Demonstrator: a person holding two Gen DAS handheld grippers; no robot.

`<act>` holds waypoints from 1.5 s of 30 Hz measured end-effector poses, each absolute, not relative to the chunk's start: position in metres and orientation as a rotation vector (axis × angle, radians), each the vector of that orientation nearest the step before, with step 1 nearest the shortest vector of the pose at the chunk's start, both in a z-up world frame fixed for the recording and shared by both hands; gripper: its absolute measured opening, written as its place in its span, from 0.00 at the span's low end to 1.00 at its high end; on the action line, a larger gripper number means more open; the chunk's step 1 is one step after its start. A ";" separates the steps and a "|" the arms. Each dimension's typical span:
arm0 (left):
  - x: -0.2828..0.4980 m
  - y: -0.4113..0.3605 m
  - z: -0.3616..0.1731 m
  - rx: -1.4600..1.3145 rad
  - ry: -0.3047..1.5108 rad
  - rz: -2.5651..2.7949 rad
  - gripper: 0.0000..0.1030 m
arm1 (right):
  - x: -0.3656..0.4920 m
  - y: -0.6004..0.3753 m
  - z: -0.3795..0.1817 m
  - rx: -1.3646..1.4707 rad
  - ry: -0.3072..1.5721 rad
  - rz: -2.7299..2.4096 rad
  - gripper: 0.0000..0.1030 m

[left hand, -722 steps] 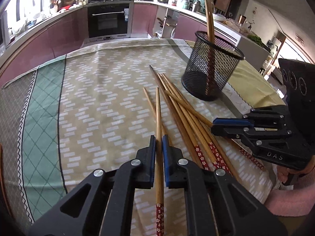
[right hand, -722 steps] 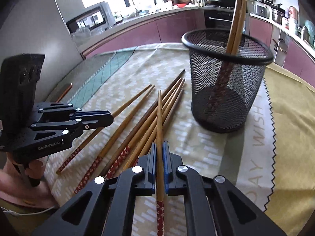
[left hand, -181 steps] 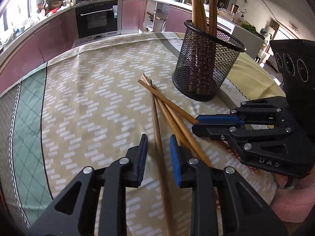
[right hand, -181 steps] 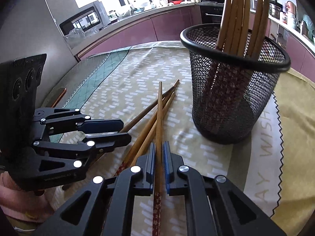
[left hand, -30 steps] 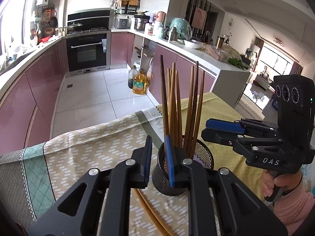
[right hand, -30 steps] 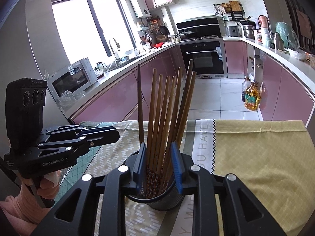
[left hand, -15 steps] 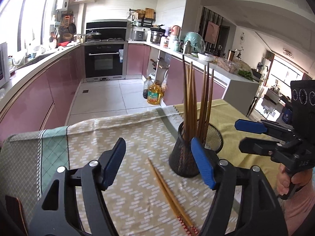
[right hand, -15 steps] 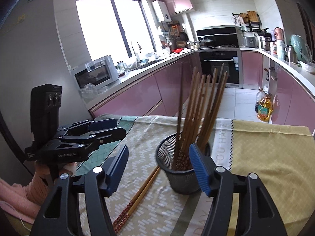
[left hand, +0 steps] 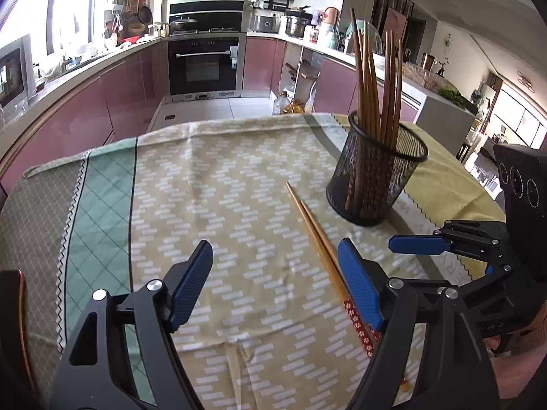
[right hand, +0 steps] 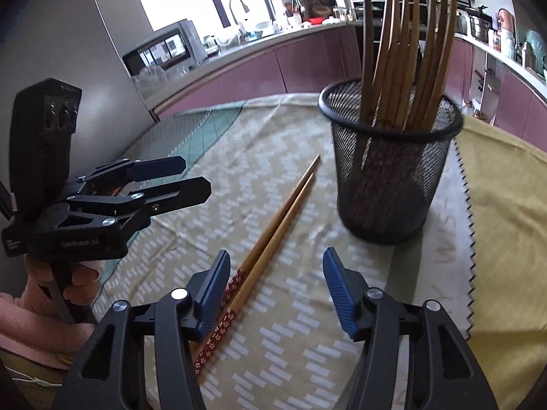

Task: Organize utensils
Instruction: 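Open both tools and move them back over the last chopsticks on the cloth, then close the left tool on one chopstick while the right tool grasps the other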

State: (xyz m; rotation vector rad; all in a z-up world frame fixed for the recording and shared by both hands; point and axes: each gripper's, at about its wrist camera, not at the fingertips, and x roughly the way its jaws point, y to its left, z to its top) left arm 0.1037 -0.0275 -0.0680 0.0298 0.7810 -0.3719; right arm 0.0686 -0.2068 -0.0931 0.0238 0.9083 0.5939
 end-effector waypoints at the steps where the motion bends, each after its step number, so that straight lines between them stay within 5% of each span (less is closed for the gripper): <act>1: 0.103 -0.029 -0.072 0.027 0.792 -0.379 0.72 | 0.068 -0.204 -0.096 0.016 0.917 0.589 0.49; 33: 0.109 -0.027 -0.096 0.048 0.841 -0.366 0.70 | 0.067 -0.186 -0.104 -0.084 0.951 0.515 0.31; 45: 0.099 -0.067 -0.106 0.144 0.890 -0.520 0.55 | 0.078 -0.210 -0.106 -0.015 0.973 0.501 0.27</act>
